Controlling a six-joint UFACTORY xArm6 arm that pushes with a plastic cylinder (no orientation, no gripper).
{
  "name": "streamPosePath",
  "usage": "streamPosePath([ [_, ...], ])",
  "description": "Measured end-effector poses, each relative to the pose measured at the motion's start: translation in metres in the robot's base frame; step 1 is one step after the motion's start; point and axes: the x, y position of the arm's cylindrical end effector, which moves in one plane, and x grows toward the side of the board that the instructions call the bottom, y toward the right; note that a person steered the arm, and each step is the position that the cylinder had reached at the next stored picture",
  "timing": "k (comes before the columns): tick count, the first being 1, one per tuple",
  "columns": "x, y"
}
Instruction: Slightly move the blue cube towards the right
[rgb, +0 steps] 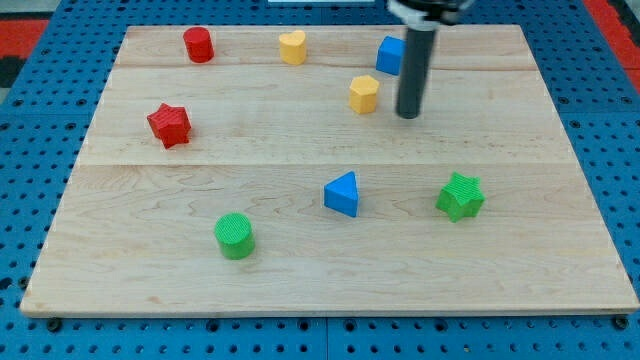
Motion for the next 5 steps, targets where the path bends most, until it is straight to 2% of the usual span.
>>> streamPosePath([
  [1,-0.015,-0.107],
  [2,-0.033,-0.159],
  [3,-0.040,-0.095],
  [4,-0.087,-0.071],
  [5,-0.095,-0.033],
])
